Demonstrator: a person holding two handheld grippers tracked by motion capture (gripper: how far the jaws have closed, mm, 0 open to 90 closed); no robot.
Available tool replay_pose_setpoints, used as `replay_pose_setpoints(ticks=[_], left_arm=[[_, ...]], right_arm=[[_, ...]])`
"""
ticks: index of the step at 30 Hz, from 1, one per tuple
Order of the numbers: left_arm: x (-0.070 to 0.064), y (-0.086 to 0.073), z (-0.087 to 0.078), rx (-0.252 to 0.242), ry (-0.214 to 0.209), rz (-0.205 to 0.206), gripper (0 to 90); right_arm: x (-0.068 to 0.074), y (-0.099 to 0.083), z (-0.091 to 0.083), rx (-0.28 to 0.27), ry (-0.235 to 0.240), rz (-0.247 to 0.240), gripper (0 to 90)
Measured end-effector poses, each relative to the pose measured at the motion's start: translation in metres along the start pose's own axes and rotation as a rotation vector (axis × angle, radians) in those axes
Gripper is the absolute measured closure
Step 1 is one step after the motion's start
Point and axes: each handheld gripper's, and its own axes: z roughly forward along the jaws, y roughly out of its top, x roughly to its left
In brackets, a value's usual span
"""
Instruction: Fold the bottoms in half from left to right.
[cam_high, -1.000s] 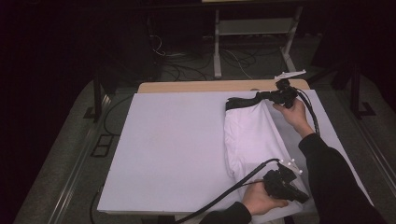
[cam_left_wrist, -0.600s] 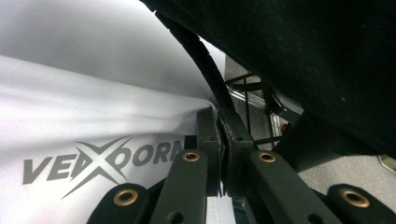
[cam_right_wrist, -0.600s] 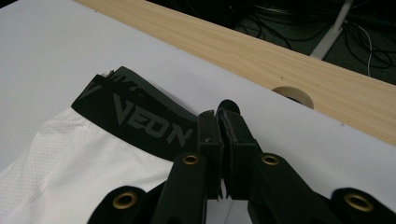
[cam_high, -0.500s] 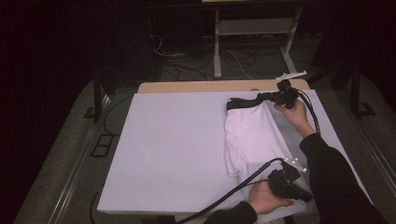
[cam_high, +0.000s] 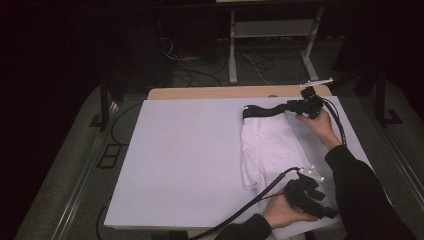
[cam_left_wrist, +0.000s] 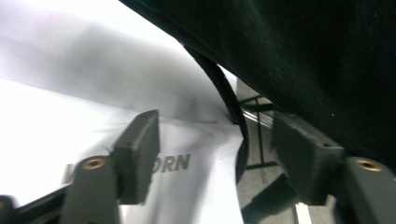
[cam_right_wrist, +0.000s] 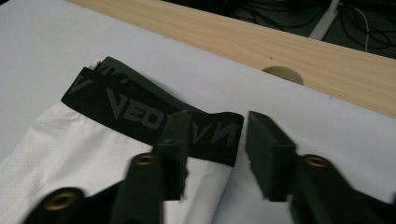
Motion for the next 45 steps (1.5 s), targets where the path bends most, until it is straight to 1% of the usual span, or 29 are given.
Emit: replay_pose_setpoints(ticks=[1,2,3,5,6,7,10,11,12,14,16,18,21,26,31,36,45], left_arm=[[0.001,0.0,-0.002,-0.009,0.0,0.001,26.9],[0.001,0.0,-0.005,-0.015,0.0,-0.001,24.2],[0.002,0.0,-0.008,-0.026,0.005,-0.006,23.7],[0.002,0.0,-0.012,-0.023,0.019,0.004,19.4],[0.002,0.0,-0.014,-0.019,0.032,0.01,16.3],[0.003,0.0,-0.016,-0.02,0.042,0.016,13.9],[0.004,0.001,-0.022,-0.024,0.057,0.02,6.6],[0.005,0.001,-0.025,-0.025,0.063,0.02,3.8],[0.005,0.002,-0.027,-0.023,0.065,0.021,0.8],[0.006,0.003,-0.031,-0.024,0.078,0.027,0.0],[0.006,0.003,-0.035,-0.033,0.1,0.032,0.0],[0.007,0.004,-0.04,-0.038,0.094,0.034,0.0],[0.008,0.005,-0.046,-0.039,0.102,0.041,0.0],[0.012,0.007,-0.062,-0.059,0.12,0.042,0.0],[0.018,0.008,-0.078,-0.073,0.149,0.042,0.0],[0.024,0.009,-0.092,-0.089,0.184,0.041,0.0],[0.034,0.009,-0.111,-0.104,0.22,0.045,0.0]], right_arm=[[0.0,0.0,-0.001,-0.002,0.001,0.007,50.7],[0.0,-0.001,-0.001,-0.007,-0.002,0.01,45.8],[0.0,-0.001,-0.002,-0.012,-0.004,0.014,41.9],[0.0,-0.003,-0.003,-0.016,0.008,0.03,34.9],[0.0,-0.003,-0.004,-0.013,0.006,0.031,29.2],[0.001,-0.003,-0.004,-0.009,0.005,0.029,25.6],[0.003,-0.004,-0.008,-0.018,0.016,0.031,12.5],[0.003,-0.004,-0.009,-0.022,0.018,0.031,11.9],[0.004,-0.005,-0.011,-0.03,0.024,0.032,8.0],[0.004,-0.004,-0.013,-0.04,0.028,0.043,2.4],[0.005,-0.004,-0.017,-0.047,0.03,0.047,1.2],[0.006,-0.004,-0.02,-0.046,0.029,0.044,0.0],[0.007,-0.004,-0.024,-0.047,0.032,0.045,0.0],[0.009,-0.004,-0.029,-0.048,0.029,0.042,0.0],[0.012,-0.004,-0.032,-0.048,0.028,0.036,0.0],[0.013,-0.005,-0.034,-0.058,0.038,0.038,0.0],[0.012,-0.01,-0.037,-0.071,0.048,0.053,0.0]])
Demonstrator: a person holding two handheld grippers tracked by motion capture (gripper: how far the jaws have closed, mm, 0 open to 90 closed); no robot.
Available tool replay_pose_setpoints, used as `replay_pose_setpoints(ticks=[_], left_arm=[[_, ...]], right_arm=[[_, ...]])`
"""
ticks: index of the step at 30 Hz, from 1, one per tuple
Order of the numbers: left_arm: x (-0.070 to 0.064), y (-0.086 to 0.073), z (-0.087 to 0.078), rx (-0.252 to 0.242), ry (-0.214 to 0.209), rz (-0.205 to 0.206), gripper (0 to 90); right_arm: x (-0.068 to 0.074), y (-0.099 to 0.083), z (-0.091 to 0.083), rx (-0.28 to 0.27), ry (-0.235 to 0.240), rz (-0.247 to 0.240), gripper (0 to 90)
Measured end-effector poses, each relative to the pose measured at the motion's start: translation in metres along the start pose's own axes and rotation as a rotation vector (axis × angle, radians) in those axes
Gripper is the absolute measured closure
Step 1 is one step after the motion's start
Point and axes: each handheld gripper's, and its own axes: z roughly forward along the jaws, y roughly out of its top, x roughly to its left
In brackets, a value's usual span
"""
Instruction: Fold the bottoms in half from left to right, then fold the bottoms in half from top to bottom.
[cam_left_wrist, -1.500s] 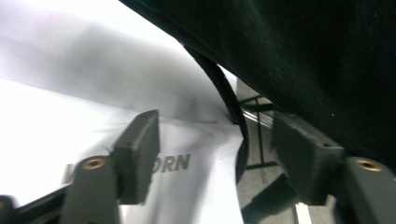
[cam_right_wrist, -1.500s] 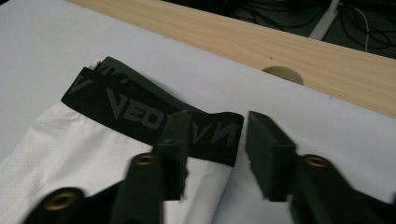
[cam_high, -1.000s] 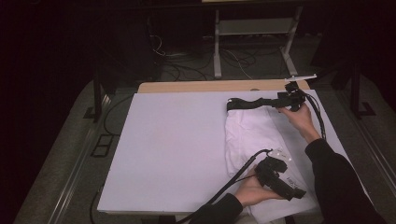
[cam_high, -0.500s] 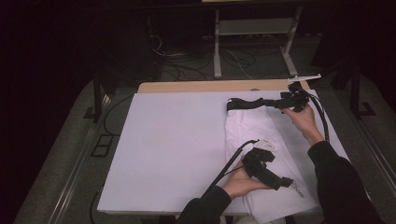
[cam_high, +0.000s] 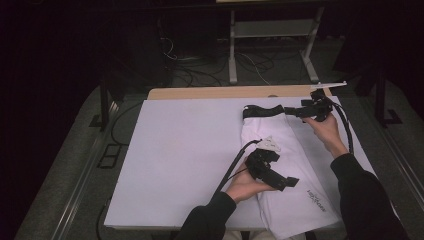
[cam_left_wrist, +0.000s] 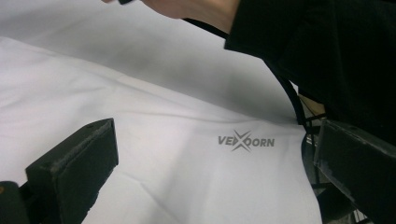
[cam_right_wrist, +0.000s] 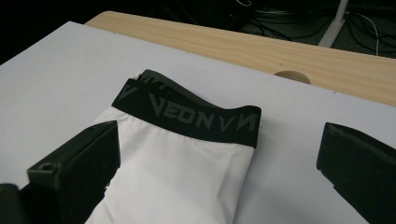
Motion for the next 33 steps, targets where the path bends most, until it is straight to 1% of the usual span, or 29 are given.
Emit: replay_pose_setpoints(ticks=[9,15,19,21,23,24,30,33], left_arm=[[0.014,0.003,-0.016,-0.019,0.035,-0.005,0.0],[0.027,0.005,-0.029,-0.029,0.067,-0.011,0.0],[0.039,0.008,-0.039,-0.035,0.096,-0.024,0.0],[0.045,0.009,-0.045,-0.053,0.114,-0.027,0.0],[0.05,0.011,-0.05,-0.069,0.121,-0.037,0.0],[0.054,0.012,-0.053,-0.078,0.131,-0.039,0.0],[0.069,0.014,-0.062,-0.099,0.158,-0.055,0.0],[0.075,0.013,-0.064,-0.101,0.16,-0.065,0.0]], right_arm=[[0.0,-0.002,-0.003,0.003,0.009,-0.003,0.0],[0.003,-0.004,-0.003,0.007,0.018,-0.005,0.0],[0.004,-0.005,-0.001,0.025,0.017,-0.007,0.0],[0.004,-0.005,-0.001,0.022,0.019,-0.005,0.0],[0.004,-0.005,-0.002,0.017,0.023,-0.004,0.0],[0.004,-0.005,-0.002,0.018,0.026,-0.003,0.0],[0.005,-0.005,-0.002,0.016,0.034,-0.005,0.0],[0.006,-0.004,-0.002,0.015,0.038,-0.007,0.0]])
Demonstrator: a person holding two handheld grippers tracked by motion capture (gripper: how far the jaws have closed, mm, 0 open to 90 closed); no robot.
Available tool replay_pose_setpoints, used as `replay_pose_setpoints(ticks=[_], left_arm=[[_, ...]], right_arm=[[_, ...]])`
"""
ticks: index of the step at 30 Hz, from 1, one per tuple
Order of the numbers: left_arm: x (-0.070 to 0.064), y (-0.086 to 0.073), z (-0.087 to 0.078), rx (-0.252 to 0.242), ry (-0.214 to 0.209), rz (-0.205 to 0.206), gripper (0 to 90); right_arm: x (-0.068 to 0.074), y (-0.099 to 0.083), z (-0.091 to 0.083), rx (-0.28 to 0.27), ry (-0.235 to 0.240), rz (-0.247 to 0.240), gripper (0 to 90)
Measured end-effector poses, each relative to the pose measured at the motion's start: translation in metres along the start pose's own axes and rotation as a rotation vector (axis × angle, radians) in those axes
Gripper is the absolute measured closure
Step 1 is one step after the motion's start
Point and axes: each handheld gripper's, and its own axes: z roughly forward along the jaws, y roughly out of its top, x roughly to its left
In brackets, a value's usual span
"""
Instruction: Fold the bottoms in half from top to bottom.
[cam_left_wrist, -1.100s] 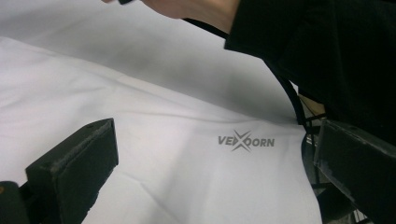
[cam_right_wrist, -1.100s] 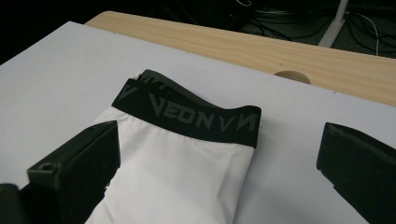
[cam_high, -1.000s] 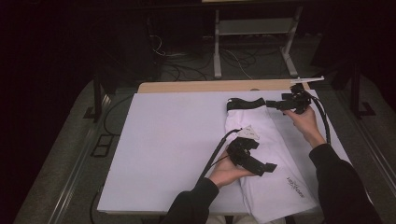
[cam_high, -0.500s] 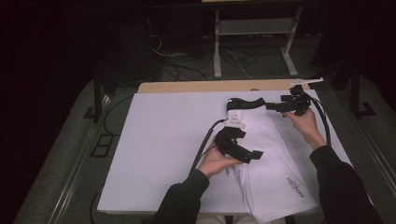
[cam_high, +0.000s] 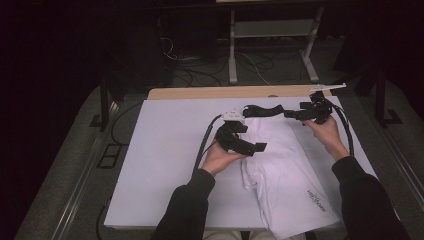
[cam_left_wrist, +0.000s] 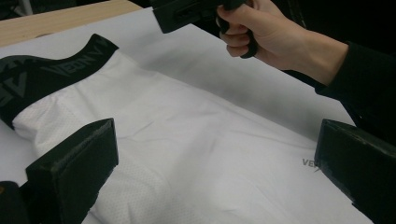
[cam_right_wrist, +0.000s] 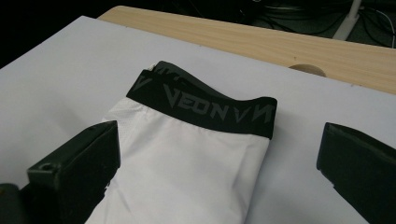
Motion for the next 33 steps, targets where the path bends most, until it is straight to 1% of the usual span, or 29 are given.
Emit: replay_pose_setpoints(ticks=[3,7,9,12,16,22,29,33], left_arm=[[0.006,0.001,0.0,-0.005,0.005,-0.013,0.0],[0.015,0.003,-0.001,0.002,0.015,-0.015,0.0],[0.019,0.005,-0.002,-0.001,0.02,-0.023,0.0],[0.024,0.006,-0.001,0.006,0.03,-0.024,0.0],[0.031,0.006,0.003,0.022,0.035,-0.014,0.0],[0.043,0.003,0.009,0.021,0.04,-0.044,0.0],[0.059,0.0,0.016,0.029,0.055,-0.076,0.0],[0.065,0.0,0.019,0.039,0.06,-0.09,0.0]], right_arm=[[0.001,0.0,-0.001,0.0,0.001,-0.001,0.0],[0.002,0.001,-0.002,-0.005,0.005,-0.005,0.0],[0.002,0.001,-0.003,-0.004,0.006,-0.009,0.0],[0.003,0.001,-0.003,-0.002,0.01,-0.008,0.0],[0.002,0.0,-0.003,0.0,0.015,-0.003,0.0],[0.0,-0.004,-0.002,0.009,0.021,0.002,0.0],[-0.003,-0.006,-0.001,0.032,0.017,0.006,0.0],[-0.004,-0.007,0.0,0.04,0.017,0.01,0.0]])
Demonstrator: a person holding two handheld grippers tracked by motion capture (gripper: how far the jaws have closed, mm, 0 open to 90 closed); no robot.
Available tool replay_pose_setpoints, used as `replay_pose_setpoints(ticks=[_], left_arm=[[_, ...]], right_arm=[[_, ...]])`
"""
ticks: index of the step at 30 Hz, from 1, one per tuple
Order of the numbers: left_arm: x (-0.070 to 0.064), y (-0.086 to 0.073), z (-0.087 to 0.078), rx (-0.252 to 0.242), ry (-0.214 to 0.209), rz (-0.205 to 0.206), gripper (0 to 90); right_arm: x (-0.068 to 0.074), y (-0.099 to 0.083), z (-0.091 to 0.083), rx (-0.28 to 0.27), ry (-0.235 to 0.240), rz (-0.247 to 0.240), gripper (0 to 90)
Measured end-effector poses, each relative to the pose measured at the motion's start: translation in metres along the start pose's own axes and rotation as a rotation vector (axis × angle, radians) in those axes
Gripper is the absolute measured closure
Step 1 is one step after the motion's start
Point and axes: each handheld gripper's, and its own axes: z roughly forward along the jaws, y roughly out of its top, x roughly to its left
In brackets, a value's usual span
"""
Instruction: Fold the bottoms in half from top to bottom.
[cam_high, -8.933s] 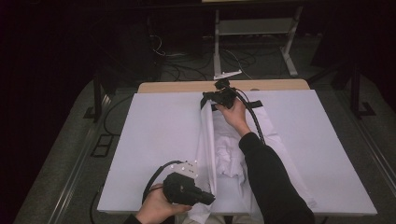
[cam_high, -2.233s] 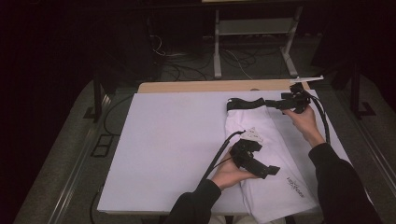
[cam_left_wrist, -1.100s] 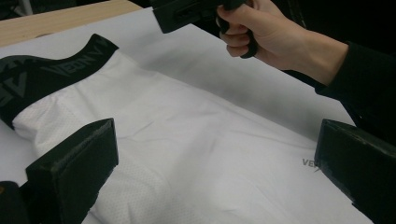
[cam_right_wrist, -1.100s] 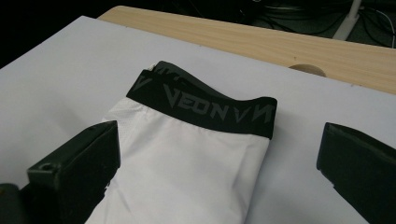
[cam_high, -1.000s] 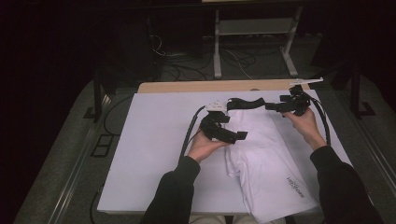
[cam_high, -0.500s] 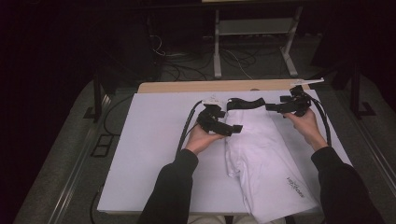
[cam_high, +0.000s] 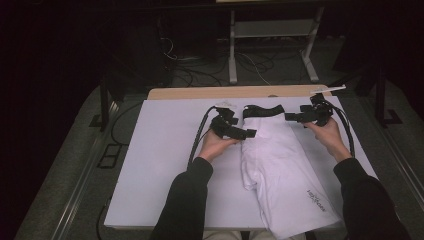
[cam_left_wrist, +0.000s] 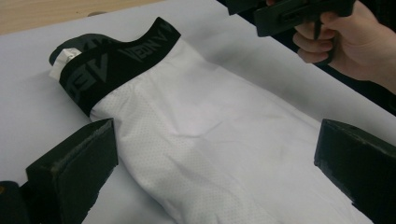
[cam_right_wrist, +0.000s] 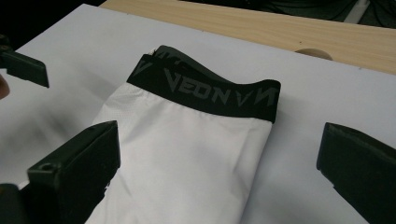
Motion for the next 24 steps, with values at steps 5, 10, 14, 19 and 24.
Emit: replay_pose_setpoints(ticks=[5,10,14,19,24], left_arm=[[0.006,0.002,0.004,0.006,0.003,-0.016,0.0],[0.013,0.004,0.008,0.02,0.008,-0.034,0.0],[0.021,0.007,0.013,0.031,0.002,-0.065,0.0],[0.028,0.008,0.019,0.031,0.009,-0.087,0.0],[0.036,0.006,0.026,0.035,0.013,-0.118,0.0]], right_arm=[[-0.002,0.001,0.0,0.006,-0.005,0.004,0.0],[-0.005,0.0,0.0,0.007,-0.004,0.016,0.0],[-0.008,-0.001,0.002,0.02,-0.006,0.033,0.0],[-0.01,-0.003,0.006,0.046,-0.013,0.036,0.0],[-0.012,-0.004,0.009,0.06,-0.005,0.051,0.0]])
